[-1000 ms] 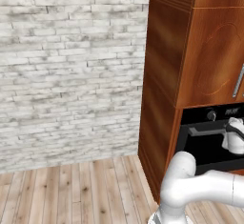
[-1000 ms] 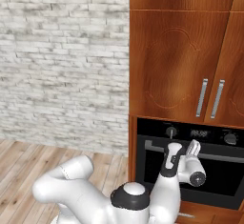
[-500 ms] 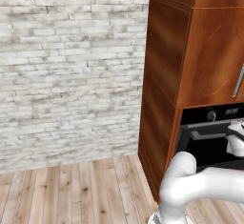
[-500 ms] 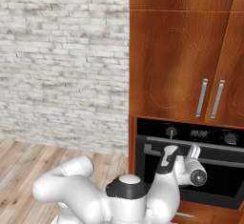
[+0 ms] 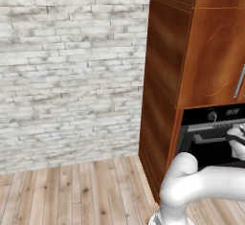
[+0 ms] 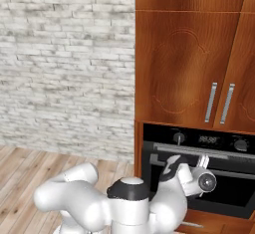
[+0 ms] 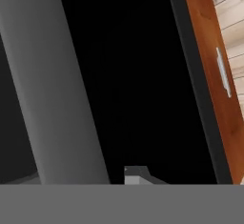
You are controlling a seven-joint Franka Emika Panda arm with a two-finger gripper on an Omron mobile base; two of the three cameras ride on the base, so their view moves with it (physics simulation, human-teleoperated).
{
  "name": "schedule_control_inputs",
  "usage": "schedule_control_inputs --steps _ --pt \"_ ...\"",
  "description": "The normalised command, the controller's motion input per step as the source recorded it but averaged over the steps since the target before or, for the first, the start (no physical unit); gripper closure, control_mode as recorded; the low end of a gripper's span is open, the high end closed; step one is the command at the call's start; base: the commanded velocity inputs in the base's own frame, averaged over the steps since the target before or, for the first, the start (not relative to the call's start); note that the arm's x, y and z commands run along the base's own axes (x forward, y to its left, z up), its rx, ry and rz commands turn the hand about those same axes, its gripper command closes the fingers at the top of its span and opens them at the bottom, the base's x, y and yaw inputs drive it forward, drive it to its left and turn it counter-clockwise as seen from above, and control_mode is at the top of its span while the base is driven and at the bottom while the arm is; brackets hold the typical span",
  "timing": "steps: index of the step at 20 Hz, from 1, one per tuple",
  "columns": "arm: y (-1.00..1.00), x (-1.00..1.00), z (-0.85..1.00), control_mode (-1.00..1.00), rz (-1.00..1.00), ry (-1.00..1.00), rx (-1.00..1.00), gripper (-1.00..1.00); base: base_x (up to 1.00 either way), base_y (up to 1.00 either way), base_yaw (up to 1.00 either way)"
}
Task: Take the fish from the oven and place it on the plate on the counter.
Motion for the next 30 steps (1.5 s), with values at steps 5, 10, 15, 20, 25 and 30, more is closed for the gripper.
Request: schedule_control_inputs --steps 5,10,15,20,25,30 --pt "-0.23 -0.66 -0.61 -1.00 0.00 0.08 0.00 1.00 0.00 0.00 0.00" --pt "-0.27 -0.78 -0.67 -1.00 0.00 0.02 0.00 1.00 0.00 0.00 0.00" --pt "-0.33 -0.89 -0.65 -1.00 0.00 0.00 0.00 1.00 0.00 0.00 0.00" --pt "-0.36 -0.92 -0.64 -1.00 0.00 0.00 0.00 1.00 0.00 0.00 0.00" --pt "-0.33 -0.88 -0.62 -1.00 0.00 0.00 0.00 1.00 0.00 0.00 0.00" --pt "-0.30 -0.82 -0.60 -1.00 0.00 0.02 0.00 1.00 0.00 0.00 0.00"
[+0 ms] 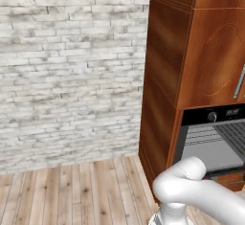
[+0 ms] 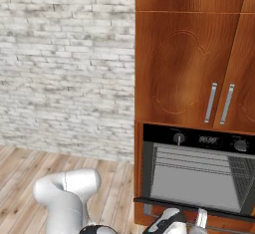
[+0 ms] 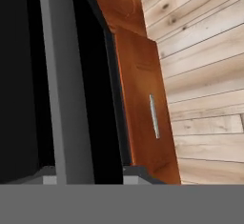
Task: Take the fish from the oven and place it on the plate on the counter.
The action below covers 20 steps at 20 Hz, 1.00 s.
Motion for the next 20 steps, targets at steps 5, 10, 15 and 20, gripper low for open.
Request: schedule_control_inputs --steps 5,10,15,20 --pt "-0.15 -0.38 -0.27 -1.00 0.00 0.06 0.00 1.00 0.00 0.00 0.00" --pt "-0.18 -0.04 -0.02 -1.00 -0.05 0.02 0.03 -1.00 0.00 0.00 0.00" --pt "-0.04 -0.05 0.05 -1.00 -0.02 0.00 0.00 -1.00 0.00 0.00 0.00" --pt "0.00 -0.39 0.51 -1.00 0.01 -0.06 0.00 -1.00 0.00 0.00 0.00"
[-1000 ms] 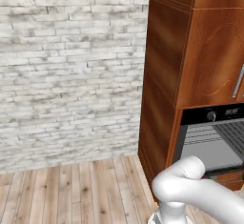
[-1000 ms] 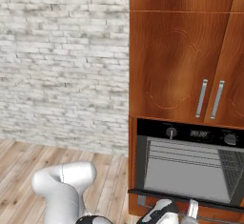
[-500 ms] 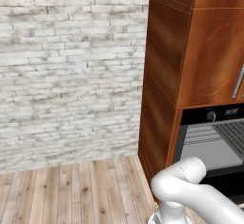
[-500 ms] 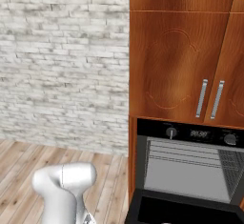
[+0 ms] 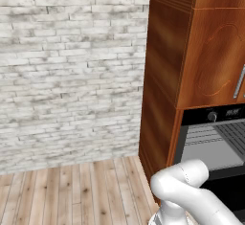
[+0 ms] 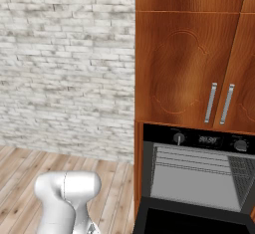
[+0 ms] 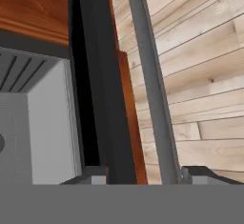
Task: Take the fish from the oven and place it on the plate on the counter.
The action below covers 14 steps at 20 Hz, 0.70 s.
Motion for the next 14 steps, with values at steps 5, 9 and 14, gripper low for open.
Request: schedule_control_inputs --steps 5,9,14 --pt "0.00 -0.61 0.98 -1.00 0.06 -0.13 0.02 -1.00 0.00 0.00 0.00" --pt "0.00 -0.52 1.00 -1.00 0.06 -0.15 0.04 -1.00 0.00 0.00 0.00" --pt "0.00 -0.39 1.00 -1.00 0.06 -0.14 0.04 -1.00 0.00 0.00 0.00"
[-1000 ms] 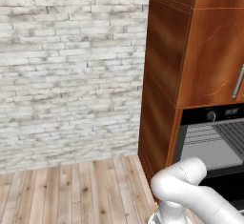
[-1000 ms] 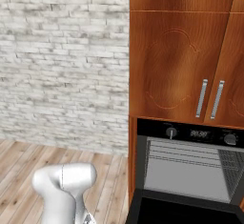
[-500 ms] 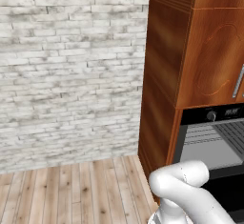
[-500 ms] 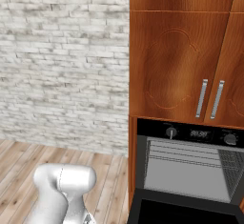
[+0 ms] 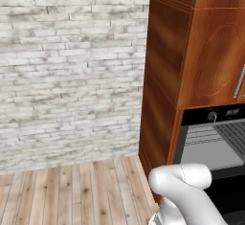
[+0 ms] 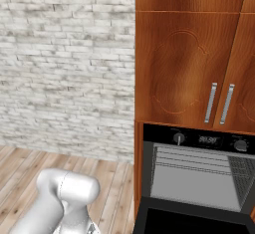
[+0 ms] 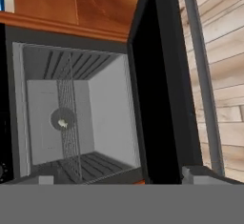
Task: Take the fish from the oven and place it on the plate on the counter.
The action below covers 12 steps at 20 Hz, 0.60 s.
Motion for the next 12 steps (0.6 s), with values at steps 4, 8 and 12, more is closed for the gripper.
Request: schedule_control_inputs --steps 4,8,12 --pt "0.03 -0.28 1.00 -1.00 0.09 -0.19 0.01 -1.00 0.00 0.00 0.00" --pt "0.02 -0.17 0.98 -1.00 0.09 -0.18 0.00 -1.00 0.00 0.00 0.00" --pt "0.07 0.01 0.75 -1.00 0.09 -0.09 0.00 -1.00 0.00 0.00 0.00"
